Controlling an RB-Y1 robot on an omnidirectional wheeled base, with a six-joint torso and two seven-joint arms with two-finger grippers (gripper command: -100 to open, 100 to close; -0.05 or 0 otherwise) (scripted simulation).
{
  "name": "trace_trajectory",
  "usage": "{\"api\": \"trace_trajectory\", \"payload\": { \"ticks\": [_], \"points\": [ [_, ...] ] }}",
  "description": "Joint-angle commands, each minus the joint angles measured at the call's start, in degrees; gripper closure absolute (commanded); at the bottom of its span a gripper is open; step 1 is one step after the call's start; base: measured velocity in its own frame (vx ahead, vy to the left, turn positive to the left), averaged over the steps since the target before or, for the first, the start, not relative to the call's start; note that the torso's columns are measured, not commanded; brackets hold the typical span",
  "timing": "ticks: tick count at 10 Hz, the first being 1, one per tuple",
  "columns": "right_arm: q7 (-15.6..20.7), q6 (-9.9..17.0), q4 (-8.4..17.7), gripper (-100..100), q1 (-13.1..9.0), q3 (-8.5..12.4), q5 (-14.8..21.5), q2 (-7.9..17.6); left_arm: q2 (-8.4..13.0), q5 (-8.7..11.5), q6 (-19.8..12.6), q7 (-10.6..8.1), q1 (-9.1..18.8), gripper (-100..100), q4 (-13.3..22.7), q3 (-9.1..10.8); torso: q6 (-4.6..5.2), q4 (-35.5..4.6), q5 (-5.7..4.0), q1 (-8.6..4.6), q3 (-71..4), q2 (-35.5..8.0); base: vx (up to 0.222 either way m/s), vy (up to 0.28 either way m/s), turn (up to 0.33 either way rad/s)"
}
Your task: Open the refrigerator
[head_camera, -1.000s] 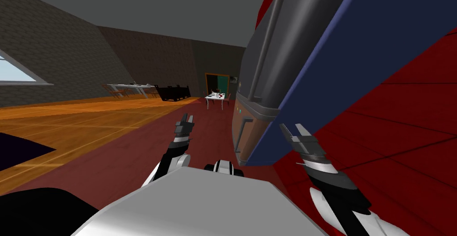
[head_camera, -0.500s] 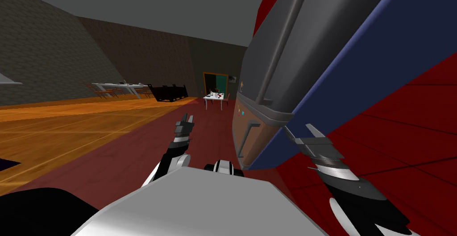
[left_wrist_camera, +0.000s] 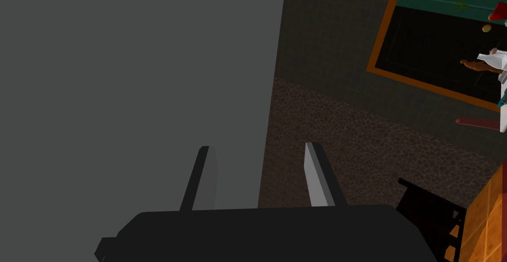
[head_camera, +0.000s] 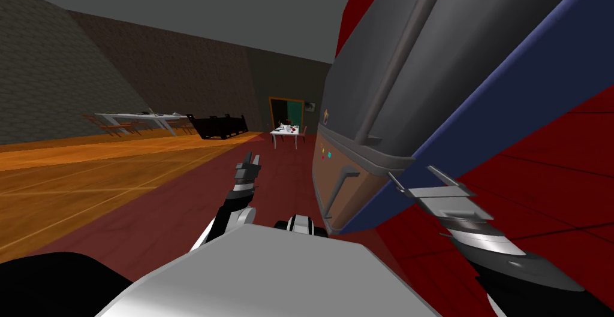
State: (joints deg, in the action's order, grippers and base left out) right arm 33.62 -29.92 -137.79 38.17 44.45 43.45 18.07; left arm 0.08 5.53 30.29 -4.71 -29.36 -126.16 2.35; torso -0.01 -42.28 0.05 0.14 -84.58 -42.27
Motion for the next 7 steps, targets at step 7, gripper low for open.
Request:
{"api": "trace_trajectory", "payload": {
  "ticks": [7],
  "points": [
    [9.97, -2.03, -5.37, -100, 1.91, 11.15, 10.24, 5.46, 0.01, 0.0, 0.0, 0.0, 0.01, 0, 0.0, 0.01, -0.77, 0.2, 0.51, 0.55, -0.93, 1.08, 0.084, 0.092, -0.072]
  ]
}}
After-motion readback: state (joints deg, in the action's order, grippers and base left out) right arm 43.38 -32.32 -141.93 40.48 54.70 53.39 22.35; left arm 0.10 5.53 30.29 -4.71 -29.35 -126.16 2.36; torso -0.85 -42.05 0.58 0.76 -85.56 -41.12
